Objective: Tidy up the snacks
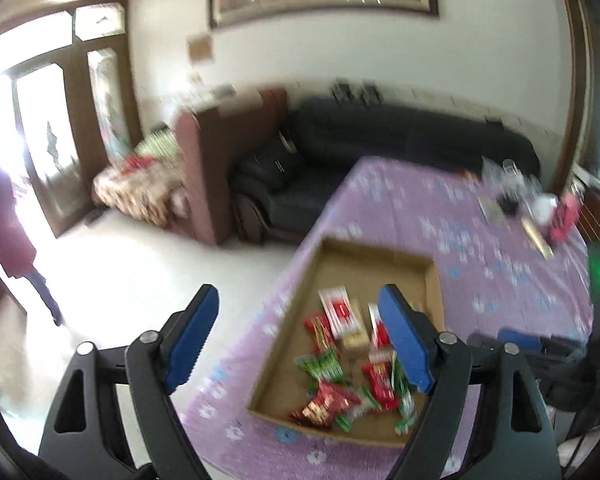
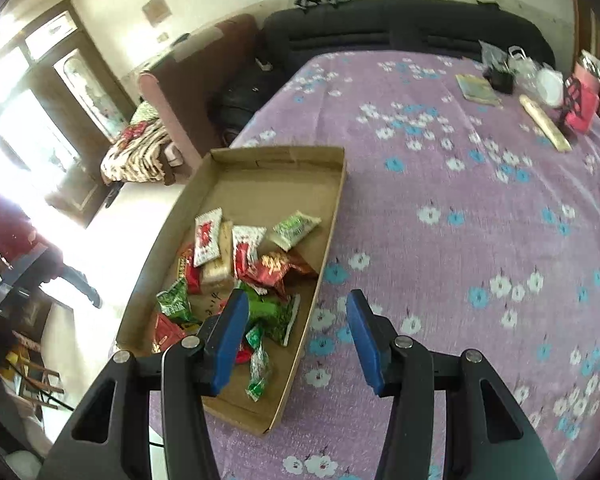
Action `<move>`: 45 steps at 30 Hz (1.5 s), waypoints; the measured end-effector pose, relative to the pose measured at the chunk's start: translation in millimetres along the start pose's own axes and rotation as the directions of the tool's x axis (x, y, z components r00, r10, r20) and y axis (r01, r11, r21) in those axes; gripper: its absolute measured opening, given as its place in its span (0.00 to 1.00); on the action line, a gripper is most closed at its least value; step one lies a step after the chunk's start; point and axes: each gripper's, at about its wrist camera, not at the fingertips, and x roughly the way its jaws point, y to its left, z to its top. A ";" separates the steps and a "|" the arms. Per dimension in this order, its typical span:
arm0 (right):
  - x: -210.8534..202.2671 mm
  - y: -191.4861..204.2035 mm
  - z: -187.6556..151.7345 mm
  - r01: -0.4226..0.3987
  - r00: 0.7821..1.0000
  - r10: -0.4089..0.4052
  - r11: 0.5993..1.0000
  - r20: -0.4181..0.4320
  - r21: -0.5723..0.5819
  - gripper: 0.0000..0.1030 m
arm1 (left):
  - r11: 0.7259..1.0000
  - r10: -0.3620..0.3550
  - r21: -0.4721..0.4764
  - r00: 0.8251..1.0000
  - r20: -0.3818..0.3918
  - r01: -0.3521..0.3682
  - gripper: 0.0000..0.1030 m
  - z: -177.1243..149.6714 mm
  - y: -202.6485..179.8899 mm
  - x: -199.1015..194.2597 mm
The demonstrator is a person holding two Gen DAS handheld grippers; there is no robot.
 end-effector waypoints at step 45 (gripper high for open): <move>-52.8 64.5 -53.4 0.053 0.977 0.038 0.909 0.210 -0.413 0.85 | 0.964 0.162 -0.185 0.973 -0.166 -0.192 0.93 -8.9 -1.6 -22.1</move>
